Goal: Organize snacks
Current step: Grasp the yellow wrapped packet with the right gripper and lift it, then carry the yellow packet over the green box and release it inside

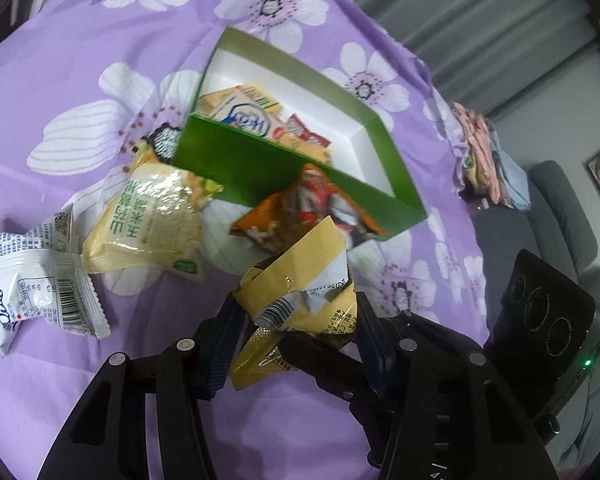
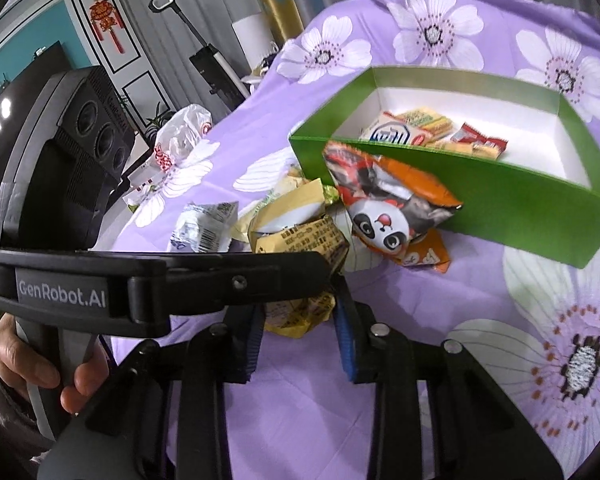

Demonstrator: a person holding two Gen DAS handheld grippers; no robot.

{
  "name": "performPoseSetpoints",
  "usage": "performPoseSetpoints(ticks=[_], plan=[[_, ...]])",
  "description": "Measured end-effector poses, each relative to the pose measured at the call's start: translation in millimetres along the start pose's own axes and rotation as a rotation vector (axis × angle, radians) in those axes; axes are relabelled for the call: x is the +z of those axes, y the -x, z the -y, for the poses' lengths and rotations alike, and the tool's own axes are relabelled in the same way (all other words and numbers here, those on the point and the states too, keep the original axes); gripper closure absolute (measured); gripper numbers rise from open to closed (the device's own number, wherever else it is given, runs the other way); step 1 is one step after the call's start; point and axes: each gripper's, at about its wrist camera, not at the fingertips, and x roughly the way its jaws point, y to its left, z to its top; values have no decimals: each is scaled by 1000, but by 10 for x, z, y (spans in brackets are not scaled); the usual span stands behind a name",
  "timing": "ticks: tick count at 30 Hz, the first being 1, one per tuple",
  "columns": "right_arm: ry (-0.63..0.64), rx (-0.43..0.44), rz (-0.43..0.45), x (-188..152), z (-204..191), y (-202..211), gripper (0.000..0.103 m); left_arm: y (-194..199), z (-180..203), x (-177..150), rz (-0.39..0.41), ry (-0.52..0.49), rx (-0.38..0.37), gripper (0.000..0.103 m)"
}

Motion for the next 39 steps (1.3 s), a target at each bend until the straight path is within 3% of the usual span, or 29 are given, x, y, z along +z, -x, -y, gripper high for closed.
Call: performPoseSetpoints(ticks=[25, 39], plan=[[80, 57, 92, 29, -305, 524, 71, 555, 488, -221, 100, -90, 87, 49], [138, 50, 163, 278, -356, 637, 70, 731, 673, 10, 157, -160, 94, 49]])
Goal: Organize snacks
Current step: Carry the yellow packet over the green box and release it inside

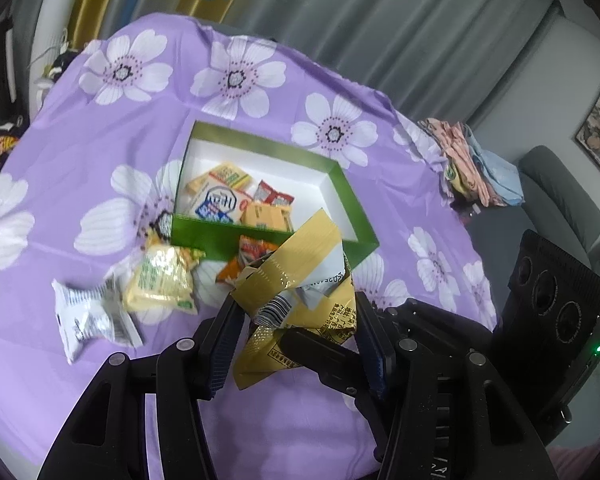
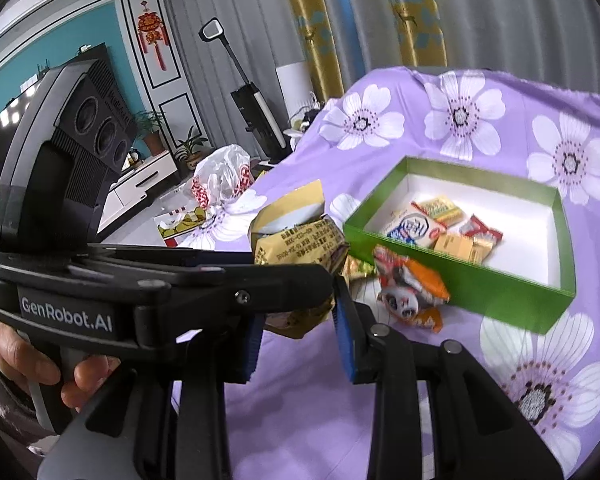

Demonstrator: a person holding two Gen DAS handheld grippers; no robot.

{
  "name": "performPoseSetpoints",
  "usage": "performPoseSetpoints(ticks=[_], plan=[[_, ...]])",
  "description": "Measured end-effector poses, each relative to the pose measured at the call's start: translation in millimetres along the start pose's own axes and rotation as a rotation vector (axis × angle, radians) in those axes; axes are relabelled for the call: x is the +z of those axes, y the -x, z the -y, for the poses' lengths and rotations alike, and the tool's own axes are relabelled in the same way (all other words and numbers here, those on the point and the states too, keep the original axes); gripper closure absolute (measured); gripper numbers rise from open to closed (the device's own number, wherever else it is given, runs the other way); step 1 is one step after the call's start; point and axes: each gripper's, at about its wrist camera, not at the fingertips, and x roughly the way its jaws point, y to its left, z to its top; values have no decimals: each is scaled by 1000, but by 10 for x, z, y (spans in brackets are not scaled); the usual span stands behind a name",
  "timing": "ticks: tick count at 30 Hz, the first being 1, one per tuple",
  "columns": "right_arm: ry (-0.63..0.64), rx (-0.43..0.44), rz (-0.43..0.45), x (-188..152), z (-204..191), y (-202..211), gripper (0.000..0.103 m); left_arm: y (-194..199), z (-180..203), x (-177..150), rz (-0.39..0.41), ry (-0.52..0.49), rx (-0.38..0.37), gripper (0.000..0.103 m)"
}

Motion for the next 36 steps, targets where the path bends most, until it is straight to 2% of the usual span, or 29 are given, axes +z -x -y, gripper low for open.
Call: performPoseSetpoints(ticks=[9, 14, 23, 30, 36], plan=[[23, -8, 61, 348, 46, -102, 70, 67, -30, 355, 43, -47, 11, 49], [24, -39, 80, 466, 104, -181, 70, -16, -60, 520, 42, -73, 9, 49], [-3, -116, 86, 635, 463, -305, 70, -395, -87, 874, 19, -86, -56, 49], [-38, -160, 54, 742, 833, -490, 70, -818, -153, 1134, -39, -72, -101, 49], [-70, -164, 30, 852, 1104, -644, 70, -1110, -205, 1343, -77, -54, -126, 49]])
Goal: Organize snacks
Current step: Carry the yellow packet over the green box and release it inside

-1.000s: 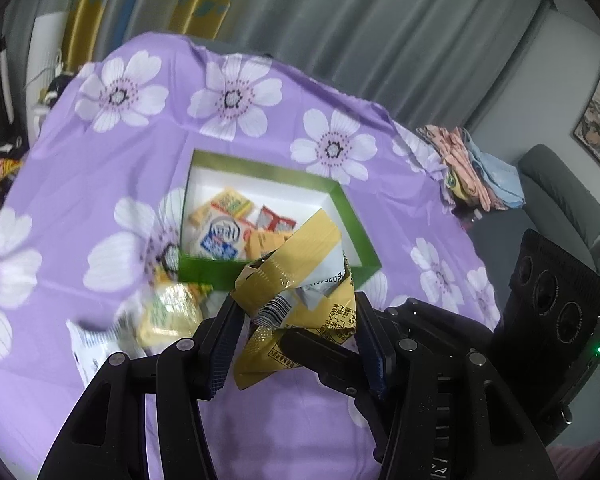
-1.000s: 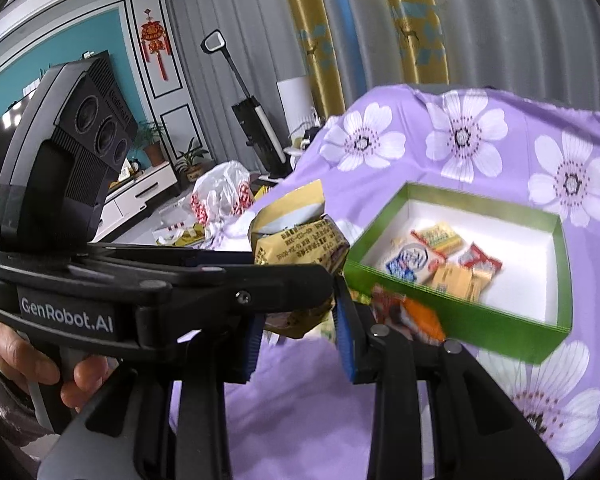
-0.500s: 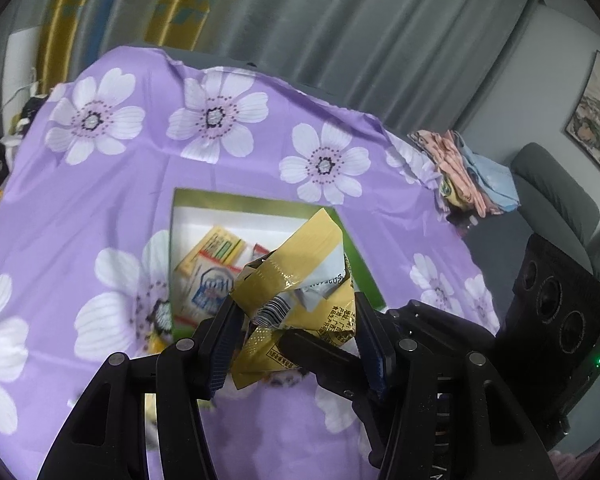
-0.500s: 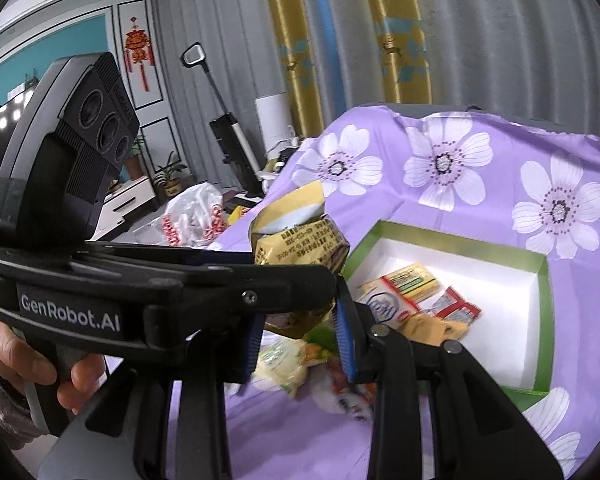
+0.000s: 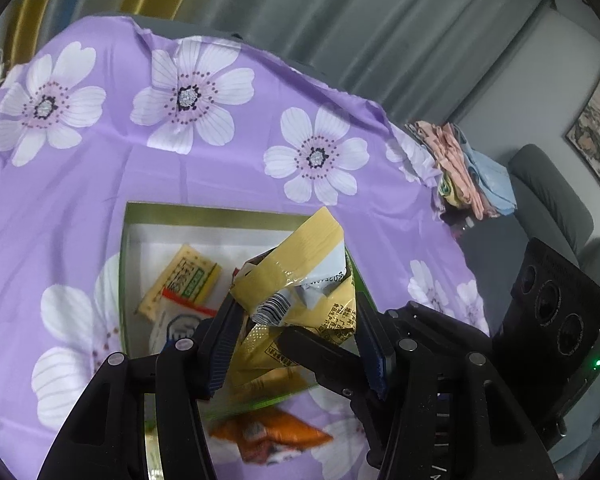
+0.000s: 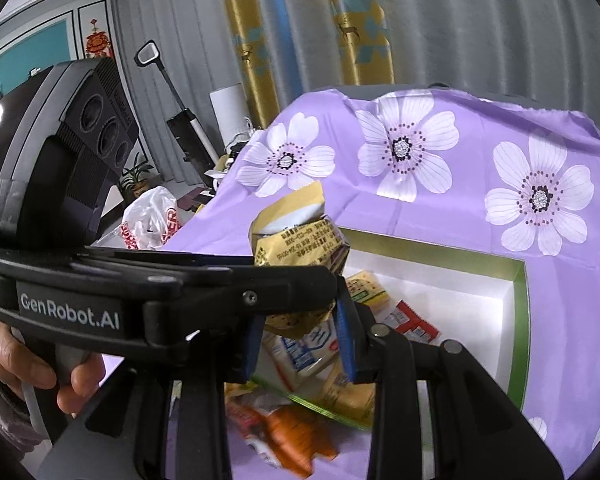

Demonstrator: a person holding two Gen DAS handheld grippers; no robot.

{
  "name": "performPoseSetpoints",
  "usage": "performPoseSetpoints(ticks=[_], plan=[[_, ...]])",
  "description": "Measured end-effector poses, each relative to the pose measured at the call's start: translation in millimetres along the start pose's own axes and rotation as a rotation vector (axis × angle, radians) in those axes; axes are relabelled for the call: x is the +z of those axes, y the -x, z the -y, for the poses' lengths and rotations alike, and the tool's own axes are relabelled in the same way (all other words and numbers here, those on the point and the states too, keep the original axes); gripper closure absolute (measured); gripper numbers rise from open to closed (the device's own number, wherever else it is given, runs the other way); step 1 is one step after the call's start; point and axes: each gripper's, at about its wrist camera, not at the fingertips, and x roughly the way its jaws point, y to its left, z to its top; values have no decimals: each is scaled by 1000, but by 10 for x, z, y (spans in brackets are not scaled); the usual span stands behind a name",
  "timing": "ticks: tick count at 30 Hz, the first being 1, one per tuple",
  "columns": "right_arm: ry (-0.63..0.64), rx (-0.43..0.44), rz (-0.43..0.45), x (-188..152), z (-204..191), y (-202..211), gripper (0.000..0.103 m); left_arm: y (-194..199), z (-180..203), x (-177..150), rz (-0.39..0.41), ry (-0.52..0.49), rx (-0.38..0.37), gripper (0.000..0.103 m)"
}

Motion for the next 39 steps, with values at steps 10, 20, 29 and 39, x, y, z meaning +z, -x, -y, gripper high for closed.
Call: performPoseSetpoints(ticks=[10, 20, 29, 39], plan=[[-45, -3, -92, -66, 205, -374, 70, -384, -315, 45, -79, 90, -18, 49], [-97, 5, -162, -246, 340, -558, 69, -666, -433, -86, -148, 127, -5, 49], [-126, 12, -193, -330, 410, -618, 68, -794, -439, -132, -189, 126, 18, 49], [-144, 13, -219, -369, 419, -675, 68, -860, -481, -148, -223, 140, 42, 49]])
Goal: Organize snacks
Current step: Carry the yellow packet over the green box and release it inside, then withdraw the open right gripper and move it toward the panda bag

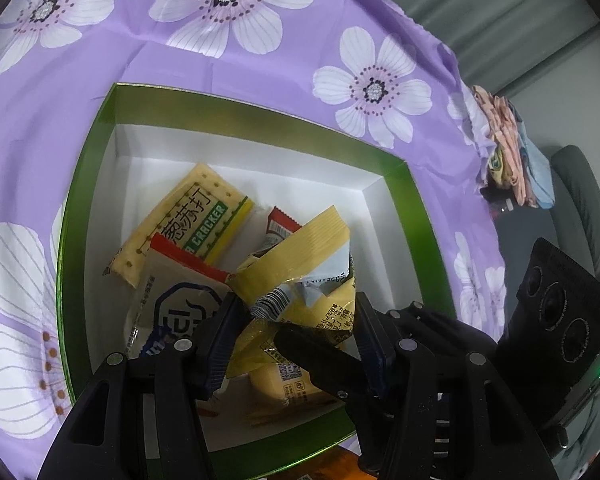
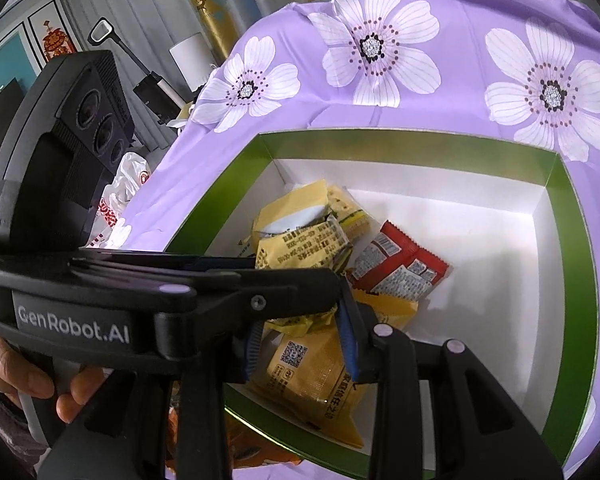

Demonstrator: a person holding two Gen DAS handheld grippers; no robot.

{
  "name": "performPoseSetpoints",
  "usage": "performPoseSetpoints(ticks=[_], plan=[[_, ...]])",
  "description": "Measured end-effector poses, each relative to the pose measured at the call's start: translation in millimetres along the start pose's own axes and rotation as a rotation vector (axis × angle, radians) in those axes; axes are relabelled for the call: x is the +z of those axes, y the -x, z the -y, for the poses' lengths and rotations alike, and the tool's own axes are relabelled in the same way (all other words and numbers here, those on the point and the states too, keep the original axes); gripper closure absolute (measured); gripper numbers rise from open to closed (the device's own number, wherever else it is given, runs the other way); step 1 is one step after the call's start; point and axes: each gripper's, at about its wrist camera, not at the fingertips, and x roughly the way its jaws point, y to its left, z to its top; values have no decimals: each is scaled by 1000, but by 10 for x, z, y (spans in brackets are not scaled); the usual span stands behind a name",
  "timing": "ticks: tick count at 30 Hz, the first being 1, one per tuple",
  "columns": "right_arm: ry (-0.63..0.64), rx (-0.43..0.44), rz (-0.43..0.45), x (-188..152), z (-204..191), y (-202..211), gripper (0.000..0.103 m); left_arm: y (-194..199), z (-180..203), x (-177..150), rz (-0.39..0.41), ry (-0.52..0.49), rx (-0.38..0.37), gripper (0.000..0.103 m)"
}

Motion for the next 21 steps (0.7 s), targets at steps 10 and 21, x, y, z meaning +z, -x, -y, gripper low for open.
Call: performPoseSetpoints(ticks=[10, 21], plan=[[6, -18, -10, 12, 5, 13, 63, -8, -12, 3, -4, 20, 15, 49], [11, -44, 10, -2, -13, 123, 51, 75, 26, -17, 35, -2, 101, 40]])
